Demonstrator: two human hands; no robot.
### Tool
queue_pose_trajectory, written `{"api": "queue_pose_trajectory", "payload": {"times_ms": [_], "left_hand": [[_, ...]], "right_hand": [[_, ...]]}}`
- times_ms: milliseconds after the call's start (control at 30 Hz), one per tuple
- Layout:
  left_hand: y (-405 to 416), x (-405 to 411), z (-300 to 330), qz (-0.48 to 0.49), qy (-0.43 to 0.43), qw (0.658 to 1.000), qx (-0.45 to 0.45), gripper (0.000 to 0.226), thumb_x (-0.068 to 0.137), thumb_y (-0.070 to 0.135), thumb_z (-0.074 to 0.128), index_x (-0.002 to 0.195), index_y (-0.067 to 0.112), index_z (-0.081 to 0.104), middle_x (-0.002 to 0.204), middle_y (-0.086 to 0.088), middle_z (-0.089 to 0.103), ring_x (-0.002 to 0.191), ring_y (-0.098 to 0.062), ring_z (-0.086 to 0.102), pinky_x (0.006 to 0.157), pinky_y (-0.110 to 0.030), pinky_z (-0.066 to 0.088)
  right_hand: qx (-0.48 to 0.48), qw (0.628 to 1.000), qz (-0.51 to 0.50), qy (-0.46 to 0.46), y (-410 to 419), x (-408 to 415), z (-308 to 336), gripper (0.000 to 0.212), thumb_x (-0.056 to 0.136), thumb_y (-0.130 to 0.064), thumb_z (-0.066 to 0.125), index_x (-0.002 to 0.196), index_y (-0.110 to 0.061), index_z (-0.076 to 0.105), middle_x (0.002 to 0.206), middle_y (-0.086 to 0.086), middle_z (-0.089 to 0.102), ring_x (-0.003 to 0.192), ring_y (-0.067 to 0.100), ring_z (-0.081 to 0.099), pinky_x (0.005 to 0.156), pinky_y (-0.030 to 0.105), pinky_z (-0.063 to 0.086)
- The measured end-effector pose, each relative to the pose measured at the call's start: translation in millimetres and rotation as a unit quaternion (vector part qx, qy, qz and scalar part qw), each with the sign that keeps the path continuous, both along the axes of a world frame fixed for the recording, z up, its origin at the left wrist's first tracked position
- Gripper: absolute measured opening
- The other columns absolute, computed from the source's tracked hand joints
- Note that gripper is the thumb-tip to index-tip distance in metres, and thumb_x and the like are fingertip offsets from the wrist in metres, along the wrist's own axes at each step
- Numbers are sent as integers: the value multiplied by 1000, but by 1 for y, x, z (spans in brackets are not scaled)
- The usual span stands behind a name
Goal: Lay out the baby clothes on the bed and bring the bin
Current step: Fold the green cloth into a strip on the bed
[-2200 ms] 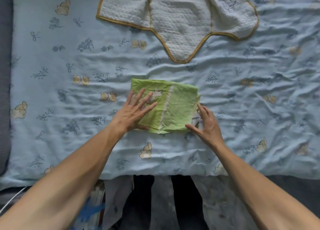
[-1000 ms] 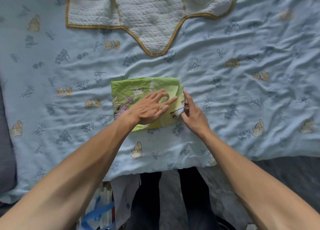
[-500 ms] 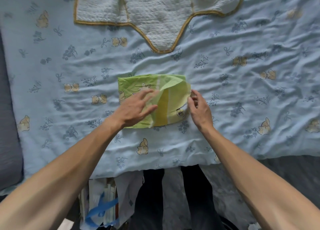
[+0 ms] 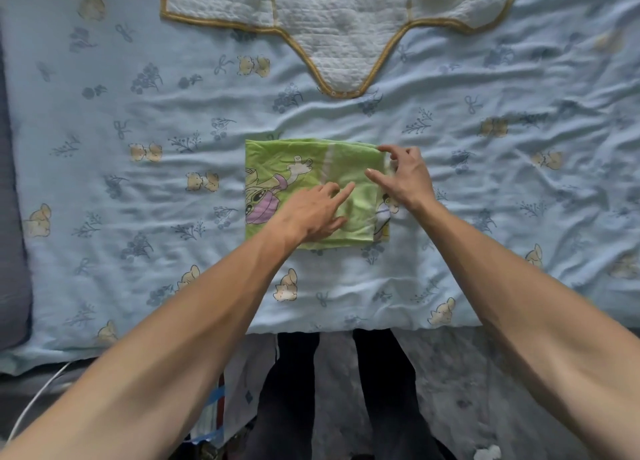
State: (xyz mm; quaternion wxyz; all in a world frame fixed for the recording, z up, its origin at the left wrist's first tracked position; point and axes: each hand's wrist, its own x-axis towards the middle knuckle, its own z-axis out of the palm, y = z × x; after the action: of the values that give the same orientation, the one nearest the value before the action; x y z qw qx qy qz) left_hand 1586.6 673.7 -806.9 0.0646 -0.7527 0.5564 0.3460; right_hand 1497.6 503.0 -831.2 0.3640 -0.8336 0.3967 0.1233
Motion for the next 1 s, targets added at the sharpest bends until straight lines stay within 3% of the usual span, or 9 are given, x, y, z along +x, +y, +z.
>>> {"api": "queue_pose_trajectory", "payload": {"times_ms": [100, 200, 300, 400, 500, 633, 833, 900, 1000], "left_hand": [[9, 6, -3, -8, -47, 998, -49, 88, 86, 63, 45, 151, 26, -2, 156, -16, 13, 144, -32, 14, 117, -48, 9], [8, 19, -6, -10, -105, 991, -85, 112, 66, 80, 53, 150, 33, -5, 158, -16, -11, 143, -39, -15, 111, -62, -9], [4, 34, -9, 0, -148, 988, -46, 122, 57, 81, 60, 148, 37, -8, 156, -16, -21, 140, -43, -20, 104, -67, -13], [6, 41, -16, 15, -169, 985, 14, 121, 56, 79, 63, 148, 40, -6, 154, -16, -27, 138, -45, -23, 102, -70, -10], [10, 41, -24, 50, -157, 985, 51, 124, 54, 78, 66, 147, 41, -7, 152, -16, -31, 137, -46, -27, 102, -71, -10], [8, 41, -25, 71, -130, 989, 29, 116, 58, 73, 68, 149, 39, 4, 153, -17, -27, 137, -46, -26, 103, -69, -13], [10, 22, -11, 220, -12, 963, -155, 79, 65, 74, 53, 132, 32, 48, 158, -15, 3, 144, -40, -9, 110, -57, -14], [12, 11, -6, 268, 21, 943, -196, 88, 62, 77, 53, 135, 29, 46, 158, -15, 7, 145, -38, -6, 111, -55, -13], [26, 5, 2, 275, 29, 927, -252, 116, 57, 83, 53, 148, 18, 23, 158, -17, 7, 145, -37, -5, 114, -53, -9]], "right_hand": [[9, 1000, -1, 27, -6, 10, 1, 46, 77, -40, 73, 118, -23, 60, 118, 11, 50, 111, 26, 53, 96, 39, 47], [0, 994, 81, 75, -10, 11, 5, 61, 71, -43, 77, 124, -24, 53, 119, 13, 49, 111, 26, 51, 95, 38, 46], [-28, 987, 127, 94, -18, 12, 6, 63, 73, -44, 75, 127, -22, 50, 118, 14, 51, 110, 29, 51, 92, 40, 46], [-24, 988, 124, 87, -25, 14, 4, 43, 75, -41, 74, 111, -19, 64, 112, 14, 55, 104, 29, 55, 87, 40, 48], [6, 984, 146, 101, -26, 15, 1, 42, 72, -42, 77, 105, -19, 67, 106, 15, 56, 97, 29, 55, 80, 34, 45], [11, 983, 161, 88, -25, 10, 2, 28, 75, -39, 74, 95, -21, 71, 97, 8, 51, 88, 21, 48, 72, 29, 37], [72, 988, 106, -87, 10, -1, 31, 10, 78, -21, 71, 83, -20, 63, 96, -2, 55, 85, 10, 49, 72, 18, 37], [191, 974, 39, -115, 31, 2, 47, 15, 81, -14, 70, 78, -22, 57, 78, -9, 57, 67, 1, 52, 62, 13, 39], [334, 930, -70, -139, 62, 12, 61, 24, 85, -6, 65, 71, -22, 54, 59, -16, 56, 55, -6, 51, 54, 11, 42]]}}
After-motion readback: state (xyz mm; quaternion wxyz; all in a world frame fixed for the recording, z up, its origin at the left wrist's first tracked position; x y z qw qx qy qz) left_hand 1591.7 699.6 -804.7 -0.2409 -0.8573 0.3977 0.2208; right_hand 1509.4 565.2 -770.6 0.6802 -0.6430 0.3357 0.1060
